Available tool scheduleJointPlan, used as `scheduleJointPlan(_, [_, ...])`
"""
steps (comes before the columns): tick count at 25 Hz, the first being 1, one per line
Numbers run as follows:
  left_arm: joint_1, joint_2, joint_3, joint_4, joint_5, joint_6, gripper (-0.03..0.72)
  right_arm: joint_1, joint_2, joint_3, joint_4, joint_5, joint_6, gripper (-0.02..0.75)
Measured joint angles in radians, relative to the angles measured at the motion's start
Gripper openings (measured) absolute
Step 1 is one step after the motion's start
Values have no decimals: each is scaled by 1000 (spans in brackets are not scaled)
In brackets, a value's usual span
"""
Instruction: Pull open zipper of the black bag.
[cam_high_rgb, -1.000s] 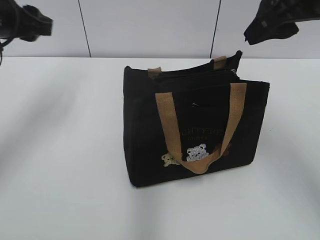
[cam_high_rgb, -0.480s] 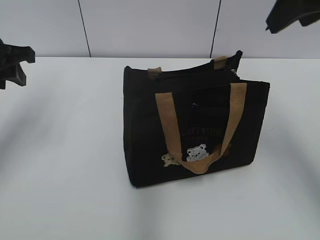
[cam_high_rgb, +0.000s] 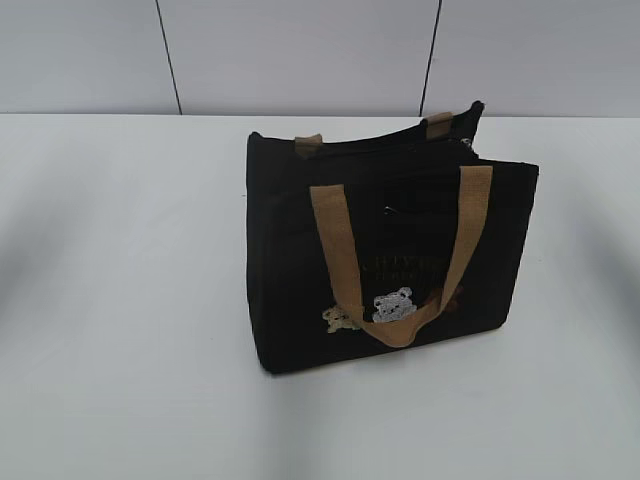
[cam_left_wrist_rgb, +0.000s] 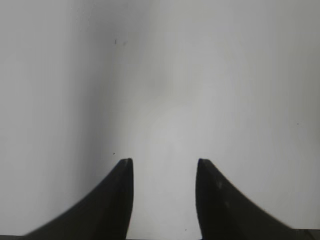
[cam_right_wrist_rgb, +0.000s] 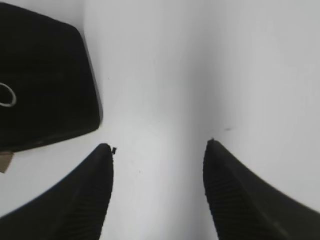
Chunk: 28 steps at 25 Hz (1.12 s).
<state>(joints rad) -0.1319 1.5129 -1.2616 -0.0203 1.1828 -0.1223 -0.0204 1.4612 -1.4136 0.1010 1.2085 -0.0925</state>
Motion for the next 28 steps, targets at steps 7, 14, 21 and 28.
scheduleJointPlan(7, [1,-192,44,-9,25,26,312,-23,-203,260,36,1,-65,433])
scheduleJointPlan(14, [1,-575,223,20,33,29,312,-23,-587,494,73,5,-83,432])
scheduleJointPlan(21, [1,-921,412,14,35,29,312,-23,-938,664,115,11,-117,431])
scheduleJointPlan(28, [1,-1250,634,12,-60,71,312,-23,-1234,837,121,3,-209,430])
